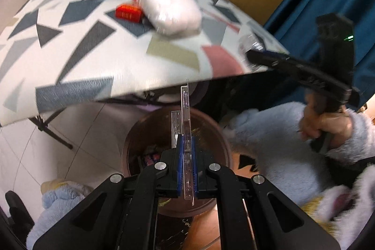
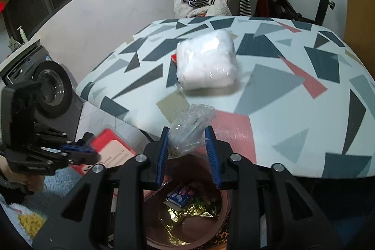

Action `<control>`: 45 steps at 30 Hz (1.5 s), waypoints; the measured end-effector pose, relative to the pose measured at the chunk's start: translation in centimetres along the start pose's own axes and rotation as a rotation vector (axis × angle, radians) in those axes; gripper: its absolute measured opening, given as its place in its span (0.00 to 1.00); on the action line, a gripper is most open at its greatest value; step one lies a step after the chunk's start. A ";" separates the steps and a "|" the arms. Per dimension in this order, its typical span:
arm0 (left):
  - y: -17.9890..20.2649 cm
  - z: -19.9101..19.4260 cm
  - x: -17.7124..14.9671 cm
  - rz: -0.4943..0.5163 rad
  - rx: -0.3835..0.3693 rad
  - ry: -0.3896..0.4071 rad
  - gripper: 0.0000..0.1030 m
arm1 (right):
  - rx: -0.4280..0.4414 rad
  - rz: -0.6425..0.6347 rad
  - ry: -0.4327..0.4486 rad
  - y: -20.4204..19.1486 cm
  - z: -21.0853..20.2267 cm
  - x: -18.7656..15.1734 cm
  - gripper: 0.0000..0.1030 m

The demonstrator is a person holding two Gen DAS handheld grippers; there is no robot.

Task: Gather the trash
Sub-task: 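Carry the card packet and clear bag over the bucket and release both grippers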

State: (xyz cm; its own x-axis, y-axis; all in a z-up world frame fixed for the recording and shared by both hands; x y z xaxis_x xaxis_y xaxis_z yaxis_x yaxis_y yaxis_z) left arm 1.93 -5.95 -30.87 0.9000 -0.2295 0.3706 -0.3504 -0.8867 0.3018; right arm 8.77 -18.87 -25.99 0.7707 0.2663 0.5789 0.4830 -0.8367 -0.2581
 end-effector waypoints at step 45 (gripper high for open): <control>-5.4 -8.6 2.3 -0.178 0.217 0.335 0.89 | -0.070 -0.225 -0.381 -2.6 10.5 -10.4 0.33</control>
Point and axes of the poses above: each gripper's, at about its wrist camera, not at the fingertips, and z roughly the way its jaws point, y to its right, x to its top, the point moved 10 cm from there along z, roughly the way its jaws point, and after that the axes turned 8 degrees about -y, right-handed, at the moved point
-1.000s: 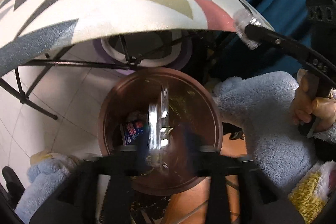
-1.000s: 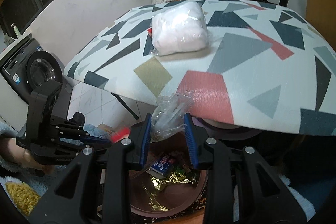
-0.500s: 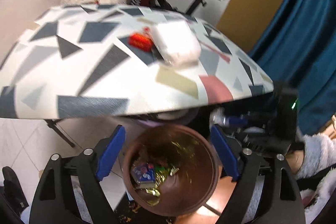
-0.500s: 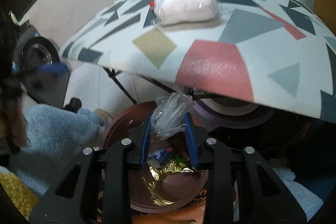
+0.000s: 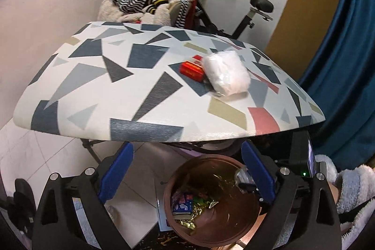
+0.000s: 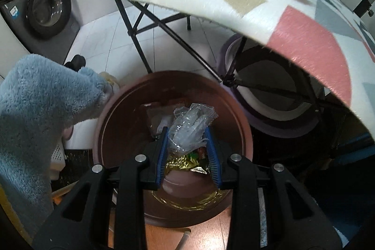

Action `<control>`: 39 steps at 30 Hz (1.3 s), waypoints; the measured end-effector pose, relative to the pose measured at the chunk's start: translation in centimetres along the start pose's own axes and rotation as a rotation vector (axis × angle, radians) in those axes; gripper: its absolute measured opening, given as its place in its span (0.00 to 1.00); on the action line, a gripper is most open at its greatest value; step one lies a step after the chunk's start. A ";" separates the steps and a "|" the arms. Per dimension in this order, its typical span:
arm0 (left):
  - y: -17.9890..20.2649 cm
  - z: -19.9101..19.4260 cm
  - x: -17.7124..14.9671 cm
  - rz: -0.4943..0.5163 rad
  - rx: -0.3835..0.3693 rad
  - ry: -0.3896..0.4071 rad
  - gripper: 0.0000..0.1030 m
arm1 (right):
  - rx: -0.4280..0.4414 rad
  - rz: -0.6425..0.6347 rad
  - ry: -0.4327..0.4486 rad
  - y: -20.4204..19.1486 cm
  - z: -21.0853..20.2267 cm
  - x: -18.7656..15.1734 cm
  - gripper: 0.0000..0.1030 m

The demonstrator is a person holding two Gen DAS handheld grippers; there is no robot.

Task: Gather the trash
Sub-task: 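Carry the card packet and clear bag over the bucket and release both grippers, then grasp the white plastic-wrapped bundle with the right gripper while the left gripper grasps the red box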

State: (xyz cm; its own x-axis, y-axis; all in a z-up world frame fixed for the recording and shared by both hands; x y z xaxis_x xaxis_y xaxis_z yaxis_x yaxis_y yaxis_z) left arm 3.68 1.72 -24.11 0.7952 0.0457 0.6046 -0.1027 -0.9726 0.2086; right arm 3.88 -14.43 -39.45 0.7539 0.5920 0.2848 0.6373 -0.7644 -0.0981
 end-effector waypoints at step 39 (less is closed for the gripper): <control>-2.3 0.8 -1.1 -0.096 0.008 -0.015 0.89 | -0.015 0.182 0.173 3.8 -3.8 1.4 0.94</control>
Point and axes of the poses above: each gripper's, at about its wrist camera, not at the fingertips, and z roughly the way its jaws point, y to its right, x to its top, the point moved 10 cm from there along z, roughly the way its jaws point, and after that the axes turned 8 degrees about -y, right-handed, at the moved point
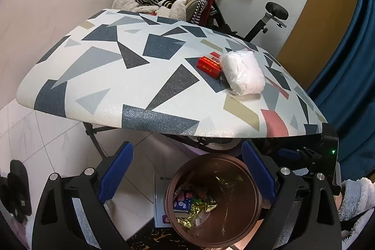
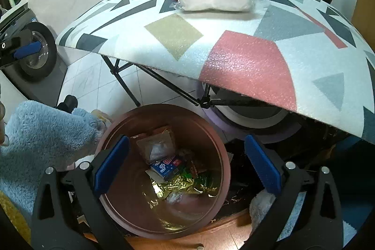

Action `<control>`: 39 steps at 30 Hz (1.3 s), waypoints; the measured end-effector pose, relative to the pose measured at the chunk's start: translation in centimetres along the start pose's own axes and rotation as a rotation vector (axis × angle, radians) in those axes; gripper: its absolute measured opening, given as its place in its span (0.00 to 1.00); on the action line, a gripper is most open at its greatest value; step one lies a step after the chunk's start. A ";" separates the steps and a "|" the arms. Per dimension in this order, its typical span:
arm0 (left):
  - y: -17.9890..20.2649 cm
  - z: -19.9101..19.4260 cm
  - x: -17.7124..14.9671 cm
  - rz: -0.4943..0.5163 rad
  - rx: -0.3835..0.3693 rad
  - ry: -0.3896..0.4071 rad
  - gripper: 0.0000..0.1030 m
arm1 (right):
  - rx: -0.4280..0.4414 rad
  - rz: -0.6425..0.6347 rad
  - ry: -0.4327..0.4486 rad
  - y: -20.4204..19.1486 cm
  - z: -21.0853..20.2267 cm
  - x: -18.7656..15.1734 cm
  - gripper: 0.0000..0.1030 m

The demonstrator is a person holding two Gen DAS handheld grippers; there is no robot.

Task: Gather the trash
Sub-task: 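Grasp the white plastic-wrapped bundle with the right gripper while the left gripper grasps the red box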

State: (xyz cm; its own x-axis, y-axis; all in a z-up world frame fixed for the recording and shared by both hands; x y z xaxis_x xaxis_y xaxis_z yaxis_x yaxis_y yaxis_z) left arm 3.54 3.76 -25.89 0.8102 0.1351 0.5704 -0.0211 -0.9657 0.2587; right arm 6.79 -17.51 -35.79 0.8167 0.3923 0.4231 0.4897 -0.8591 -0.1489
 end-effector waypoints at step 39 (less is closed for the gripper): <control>-3.1 2.9 1.7 -0.043 0.044 -0.016 0.89 | 0.186 0.208 0.122 6.0 0.2 19.8 0.81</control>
Point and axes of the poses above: each gripper's, at about its wrist camera, not at the fingertips, and z roughly the way its jaws point, y to its right, x to its top, the point moved 10 cm from there along z, roughly the way its jaws point, and after that the axes turned 8 degrees about -y, right-handed, at the moved point
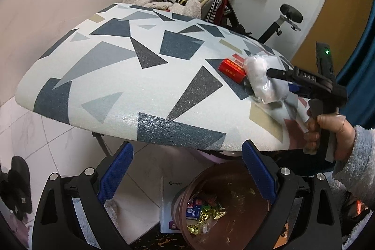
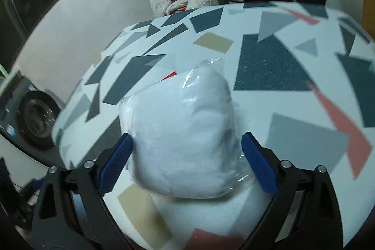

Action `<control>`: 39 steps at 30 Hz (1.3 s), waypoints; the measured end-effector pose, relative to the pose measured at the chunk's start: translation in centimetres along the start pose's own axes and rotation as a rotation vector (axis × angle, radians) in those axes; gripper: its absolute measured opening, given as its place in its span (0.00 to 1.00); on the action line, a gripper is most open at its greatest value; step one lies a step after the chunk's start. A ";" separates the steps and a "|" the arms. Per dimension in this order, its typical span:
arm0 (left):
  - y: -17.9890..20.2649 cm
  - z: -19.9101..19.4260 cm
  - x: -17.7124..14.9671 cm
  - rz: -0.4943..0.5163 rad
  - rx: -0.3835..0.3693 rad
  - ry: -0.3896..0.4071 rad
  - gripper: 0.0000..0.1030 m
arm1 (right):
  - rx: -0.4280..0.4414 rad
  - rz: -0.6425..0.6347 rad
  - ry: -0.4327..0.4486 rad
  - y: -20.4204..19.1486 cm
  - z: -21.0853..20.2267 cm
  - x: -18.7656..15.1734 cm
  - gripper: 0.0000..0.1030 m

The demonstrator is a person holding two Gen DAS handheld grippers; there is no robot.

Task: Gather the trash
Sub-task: 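Grasp the white plastic-wrapped bundle with the right gripper while the left gripper grasps the red box, then carry the white bundle and red box over the bucket and release both grippers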

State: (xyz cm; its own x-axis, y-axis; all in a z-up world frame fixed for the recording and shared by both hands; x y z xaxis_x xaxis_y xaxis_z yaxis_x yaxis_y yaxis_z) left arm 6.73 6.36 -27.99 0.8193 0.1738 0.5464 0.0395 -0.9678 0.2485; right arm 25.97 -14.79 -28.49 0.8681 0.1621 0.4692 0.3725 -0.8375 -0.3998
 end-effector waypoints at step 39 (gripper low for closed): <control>12.0 18.3 14.2 0.454 0.064 -0.245 0.59 | -0.156 0.070 0.142 5.7 -10.7 -3.3 0.52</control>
State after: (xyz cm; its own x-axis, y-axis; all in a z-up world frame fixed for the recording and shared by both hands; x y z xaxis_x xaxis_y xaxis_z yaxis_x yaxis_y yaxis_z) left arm 29.34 -6.14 -31.90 0.8715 -0.3068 0.3826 -0.3226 -0.9462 -0.0239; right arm 21.70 -25.68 -23.90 0.8310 0.0353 0.5551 0.2485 -0.9164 -0.3137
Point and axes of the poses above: each gripper's, at about its wrist camera, not at the fingertips, and z roughly the way its jaws point, y to its right, x to its top, the point moved 10 cm from there along z, roughly the way its jaws point, and after that the axes turned 8 degrees about -y, right-handed, at the moved point
